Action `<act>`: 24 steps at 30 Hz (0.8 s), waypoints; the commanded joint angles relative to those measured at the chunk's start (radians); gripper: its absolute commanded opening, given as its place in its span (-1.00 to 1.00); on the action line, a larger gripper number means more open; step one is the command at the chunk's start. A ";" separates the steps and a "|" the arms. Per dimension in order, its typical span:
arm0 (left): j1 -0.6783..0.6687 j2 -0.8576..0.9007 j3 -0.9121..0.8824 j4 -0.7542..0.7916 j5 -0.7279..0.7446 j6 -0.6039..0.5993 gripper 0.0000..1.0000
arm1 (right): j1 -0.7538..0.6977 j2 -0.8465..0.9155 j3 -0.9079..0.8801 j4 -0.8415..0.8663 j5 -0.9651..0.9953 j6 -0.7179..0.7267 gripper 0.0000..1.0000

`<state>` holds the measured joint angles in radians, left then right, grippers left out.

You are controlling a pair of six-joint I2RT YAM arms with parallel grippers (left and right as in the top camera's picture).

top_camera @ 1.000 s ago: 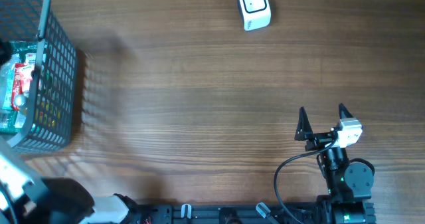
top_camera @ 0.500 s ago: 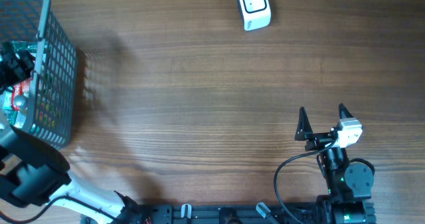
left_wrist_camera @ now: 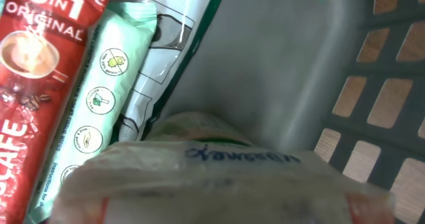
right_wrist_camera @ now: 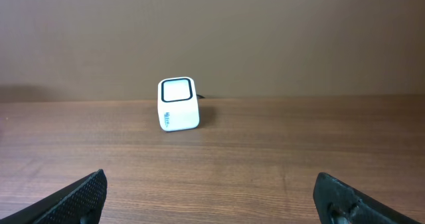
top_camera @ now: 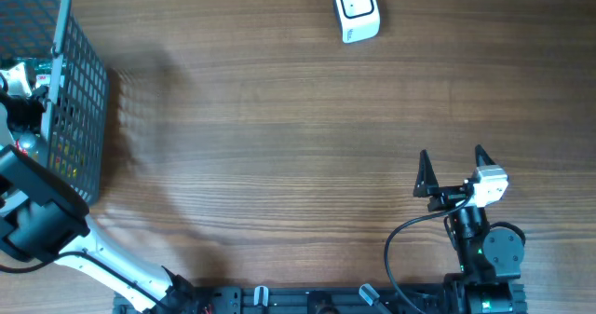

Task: Scan the item barcode
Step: 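Reach the left gripper into the basket and grasp the Kleenex tissue pack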

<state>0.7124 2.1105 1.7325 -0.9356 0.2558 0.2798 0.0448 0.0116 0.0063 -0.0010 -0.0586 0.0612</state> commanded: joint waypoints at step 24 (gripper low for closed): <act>-0.206 -0.770 0.002 0.363 -0.003 -0.147 -0.23 | -0.005 -0.007 -0.001 0.003 0.012 -0.008 1.00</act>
<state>0.5880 1.4223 1.7210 -0.5652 0.2379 0.1940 0.0444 0.0116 0.0063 -0.0006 -0.0586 0.0612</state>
